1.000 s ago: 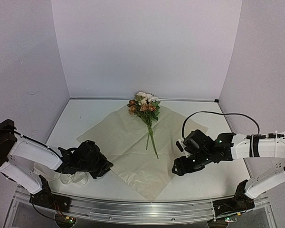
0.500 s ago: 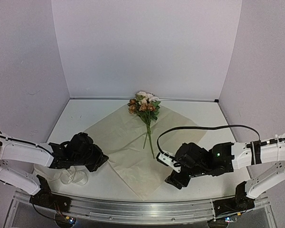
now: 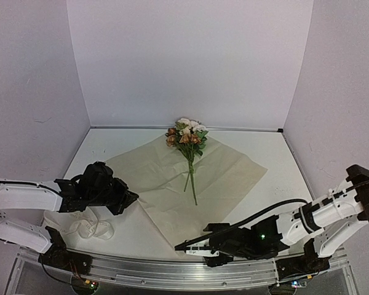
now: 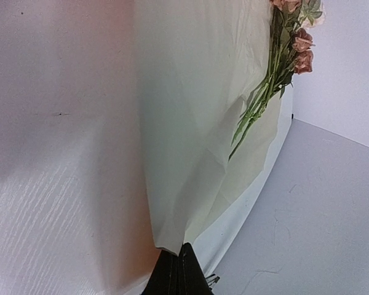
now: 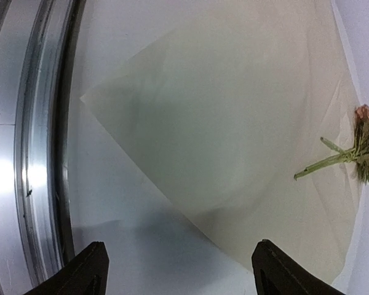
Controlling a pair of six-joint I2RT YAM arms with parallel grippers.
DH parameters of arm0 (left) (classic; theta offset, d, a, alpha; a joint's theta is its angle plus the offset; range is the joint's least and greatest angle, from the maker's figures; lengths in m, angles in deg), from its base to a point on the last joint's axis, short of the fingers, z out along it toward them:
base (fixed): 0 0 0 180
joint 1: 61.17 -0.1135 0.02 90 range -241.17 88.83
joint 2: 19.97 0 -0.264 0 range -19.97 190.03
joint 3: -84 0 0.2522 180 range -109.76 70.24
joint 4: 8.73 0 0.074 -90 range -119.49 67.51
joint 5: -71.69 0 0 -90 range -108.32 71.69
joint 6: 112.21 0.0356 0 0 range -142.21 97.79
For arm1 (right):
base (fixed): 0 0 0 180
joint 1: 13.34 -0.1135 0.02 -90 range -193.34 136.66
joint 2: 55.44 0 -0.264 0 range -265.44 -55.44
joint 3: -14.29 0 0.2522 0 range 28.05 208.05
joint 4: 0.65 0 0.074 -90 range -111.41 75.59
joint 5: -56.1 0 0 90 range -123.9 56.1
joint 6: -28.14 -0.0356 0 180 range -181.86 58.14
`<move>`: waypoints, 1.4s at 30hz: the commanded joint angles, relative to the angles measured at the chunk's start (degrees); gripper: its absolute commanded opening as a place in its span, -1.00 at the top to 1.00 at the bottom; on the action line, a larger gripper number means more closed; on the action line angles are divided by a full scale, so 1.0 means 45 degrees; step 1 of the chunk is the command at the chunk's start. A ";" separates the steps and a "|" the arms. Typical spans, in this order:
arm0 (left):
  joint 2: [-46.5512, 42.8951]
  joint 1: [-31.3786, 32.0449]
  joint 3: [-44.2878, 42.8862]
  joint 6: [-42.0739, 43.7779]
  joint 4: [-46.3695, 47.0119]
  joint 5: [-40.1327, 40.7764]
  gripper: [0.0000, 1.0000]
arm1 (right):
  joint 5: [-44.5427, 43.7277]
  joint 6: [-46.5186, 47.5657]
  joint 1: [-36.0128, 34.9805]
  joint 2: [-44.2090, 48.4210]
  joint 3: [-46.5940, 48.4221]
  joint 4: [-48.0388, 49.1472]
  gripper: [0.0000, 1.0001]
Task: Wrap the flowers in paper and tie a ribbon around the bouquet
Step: Fold the bottom corner of the flattened wrapping paper at the center of the board.
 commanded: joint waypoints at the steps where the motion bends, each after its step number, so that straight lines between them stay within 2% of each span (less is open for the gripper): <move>1: -0.0256 -0.0113 -0.0616 -0.0197 -0.0345 -0.0236 1.00 | -0.2372 0.1835 -0.0873 -0.1441 0.0705 0.2606 -0.67; 4: -0.0320 -0.0118 -0.0624 -0.0230 -0.0385 -0.0241 1.00 | -0.3577 0.2771 -0.1274 -0.2584 0.1093 0.3858 -0.68; 11: -0.0581 -0.0128 -0.0478 -0.0309 -0.0653 -0.0127 1.00 | -0.4991 0.4301 -0.1615 -0.4195 0.1869 0.6131 -0.64; 13: -0.0642 -0.0124 -0.0430 -0.0309 -0.0775 -0.0060 1.00 | -0.5233 0.4695 -0.1705 -0.4303 0.1905 0.6616 -0.45; 17: -0.0660 -0.0133 -0.0294 -0.0290 -0.0881 -0.0058 1.00 | -0.5312 0.4720 -0.1730 -0.4206 0.1861 0.6702 0.30; 19: -0.0671 -0.0124 -0.0200 -0.0268 -0.0923 -0.0045 1.00 | -0.5372 0.4807 -0.1739 -0.4184 0.1896 0.6696 0.59; 21: -0.0708 -0.0132 -0.0166 -0.0157 -0.1235 0.0022 1.00 | -0.5454 0.4912 -0.1782 -0.4074 0.1884 0.6671 0.80; 24: -0.0869 -0.0131 -0.0103 0.0296 -0.1580 0.0024 0.91 | -0.5467 0.4945 -0.1891 -0.3696 0.1795 0.6314 0.98; 26: -0.0941 -0.0125 -0.0297 0.0886 -0.2237 0.0083 0.68 | -0.5189 0.4340 -0.1905 -0.3195 0.1769 0.5135 1.00; 30: -0.1292 -0.0112 -0.0499 0.2347 -0.3766 0.0195 0.06 | -0.3588 0.2285 -0.1893 -0.1590 0.1963 0.1786 1.00; 32: -0.1819 -0.0093 -0.0436 0.2895 -0.4474 0.0289 -0.11 | -0.2797 0.1453 -0.1886 -0.1089 0.2302 -0.0114 1.00; 35: -0.2793 -0.0094 -0.0523 0.3620 -0.5708 0.1059 -0.19 | -0.1601 0.0329 -0.1749 -0.0677 0.2840 -0.2097 1.00; 38: -0.3433 -0.0094 -0.0833 0.4685 -0.6191 0.1212 -0.20 | -0.0676 -0.0436 -0.1441 -0.0412 0.3274 -0.3170 1.00; 42: -0.3226 -0.0094 -0.1801 0.6387 -0.6537 0.1286 -0.14 | 0.0455 -0.0962 -0.0385 -0.0379 0.4301 -0.4486 1.00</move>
